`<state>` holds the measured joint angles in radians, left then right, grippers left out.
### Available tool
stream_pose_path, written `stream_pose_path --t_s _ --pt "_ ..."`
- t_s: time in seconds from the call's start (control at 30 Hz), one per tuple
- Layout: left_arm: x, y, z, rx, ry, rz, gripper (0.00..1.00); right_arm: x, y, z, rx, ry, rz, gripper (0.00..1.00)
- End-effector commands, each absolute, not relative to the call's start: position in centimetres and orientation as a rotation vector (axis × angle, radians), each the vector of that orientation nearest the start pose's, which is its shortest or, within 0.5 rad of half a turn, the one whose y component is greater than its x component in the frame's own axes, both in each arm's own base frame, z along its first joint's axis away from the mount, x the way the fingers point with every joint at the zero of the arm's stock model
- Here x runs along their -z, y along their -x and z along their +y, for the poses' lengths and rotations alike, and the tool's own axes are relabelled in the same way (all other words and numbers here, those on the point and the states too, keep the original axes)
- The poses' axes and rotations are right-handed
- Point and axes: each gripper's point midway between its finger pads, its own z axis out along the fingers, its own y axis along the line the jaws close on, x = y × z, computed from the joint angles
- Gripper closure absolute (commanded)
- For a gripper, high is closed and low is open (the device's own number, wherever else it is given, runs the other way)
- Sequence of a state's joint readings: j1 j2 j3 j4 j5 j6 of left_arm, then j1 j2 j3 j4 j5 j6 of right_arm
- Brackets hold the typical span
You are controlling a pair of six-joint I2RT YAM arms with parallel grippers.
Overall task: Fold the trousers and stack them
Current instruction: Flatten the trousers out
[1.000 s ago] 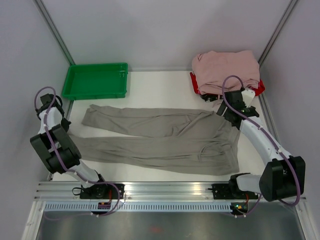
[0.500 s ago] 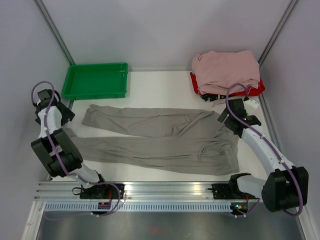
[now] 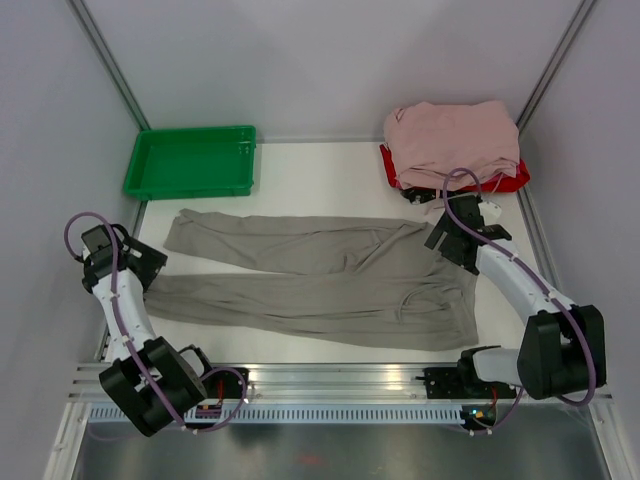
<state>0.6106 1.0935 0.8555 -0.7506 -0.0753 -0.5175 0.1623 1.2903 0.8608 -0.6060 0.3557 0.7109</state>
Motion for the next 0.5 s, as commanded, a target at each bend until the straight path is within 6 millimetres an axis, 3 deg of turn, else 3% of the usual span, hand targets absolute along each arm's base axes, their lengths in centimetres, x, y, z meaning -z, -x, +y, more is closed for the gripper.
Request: stream_pose_path --t_s 0.0,0.23,0.47 --pt "-10.9 -22.0 11.3 0.071 1.443 2.152 0.00 -9.3 -29.7 1.5 0.084 -0.828 2.395 0.02" --pt "-7.1 -20.2 9.8 0.096 1.584 2.167 0.04 -9.1 -26.8 -0.3 0.122 -0.960 2.384 0.02" --pt "-6.3 -20.5 9.4 0.136 1.590 2.185 0.06 -7.8 -24.6 -0.9 0.142 -1.045 2.401 0.02"
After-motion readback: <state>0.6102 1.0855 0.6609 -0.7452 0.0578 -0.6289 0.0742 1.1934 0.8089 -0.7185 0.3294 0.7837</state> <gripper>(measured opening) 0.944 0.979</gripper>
